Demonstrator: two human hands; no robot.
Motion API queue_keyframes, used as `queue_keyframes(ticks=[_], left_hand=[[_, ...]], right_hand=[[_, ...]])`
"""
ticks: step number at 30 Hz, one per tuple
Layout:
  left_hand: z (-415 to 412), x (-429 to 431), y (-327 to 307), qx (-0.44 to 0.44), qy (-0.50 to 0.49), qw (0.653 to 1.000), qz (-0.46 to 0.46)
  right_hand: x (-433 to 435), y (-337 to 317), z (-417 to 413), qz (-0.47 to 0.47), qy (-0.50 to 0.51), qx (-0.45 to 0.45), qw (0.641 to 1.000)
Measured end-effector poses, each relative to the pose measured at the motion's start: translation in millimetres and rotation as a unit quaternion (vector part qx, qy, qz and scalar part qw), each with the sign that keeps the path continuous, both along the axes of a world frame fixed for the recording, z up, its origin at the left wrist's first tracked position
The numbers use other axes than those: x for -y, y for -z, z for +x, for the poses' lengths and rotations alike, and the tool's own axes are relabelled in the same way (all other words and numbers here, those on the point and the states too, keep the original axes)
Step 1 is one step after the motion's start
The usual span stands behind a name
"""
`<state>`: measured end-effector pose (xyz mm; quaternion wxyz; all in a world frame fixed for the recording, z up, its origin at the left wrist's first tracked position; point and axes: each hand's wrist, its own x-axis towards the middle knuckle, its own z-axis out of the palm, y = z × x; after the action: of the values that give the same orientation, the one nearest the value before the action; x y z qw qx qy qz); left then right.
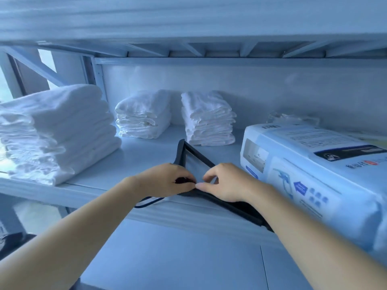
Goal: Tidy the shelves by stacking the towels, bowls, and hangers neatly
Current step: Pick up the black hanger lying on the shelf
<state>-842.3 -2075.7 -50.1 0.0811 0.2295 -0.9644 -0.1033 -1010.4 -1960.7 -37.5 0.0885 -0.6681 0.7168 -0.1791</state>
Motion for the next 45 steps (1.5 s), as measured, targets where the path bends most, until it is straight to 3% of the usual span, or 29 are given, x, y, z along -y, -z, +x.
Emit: queue_keyframes(ticks=[4, 13, 18, 28, 40, 45], left_hand=[[4, -5, 2, -0.014, -0.002, 1.000, 0.014], [1, 4, 6, -0.024, -0.037, 0.999, 0.000], [9, 17, 4, -0.007, -0.057, 0.998, -0.008], [45, 60, 7, -0.001, -0.139, 0.989, -0.043], [2, 72, 10, -0.010, -0.185, 0.978, -0.099], [-1, 83, 12, -0.039, -0.164, 0.984, -0.062]], right_hand=[[-19, 7, 1, 0.026, 0.011, -0.020, 0.999], [-15, 15, 4, -0.027, 0.035, -0.006, 0.999], [8, 23, 16, -0.027, 0.042, -0.049, 0.998], [74, 19, 30, -0.015, -0.056, -0.023, 0.998], [101, 24, -6, -0.036, -0.043, -0.047, 0.997], [103, 29, -11, -0.058, -0.032, -0.065, 0.996]])
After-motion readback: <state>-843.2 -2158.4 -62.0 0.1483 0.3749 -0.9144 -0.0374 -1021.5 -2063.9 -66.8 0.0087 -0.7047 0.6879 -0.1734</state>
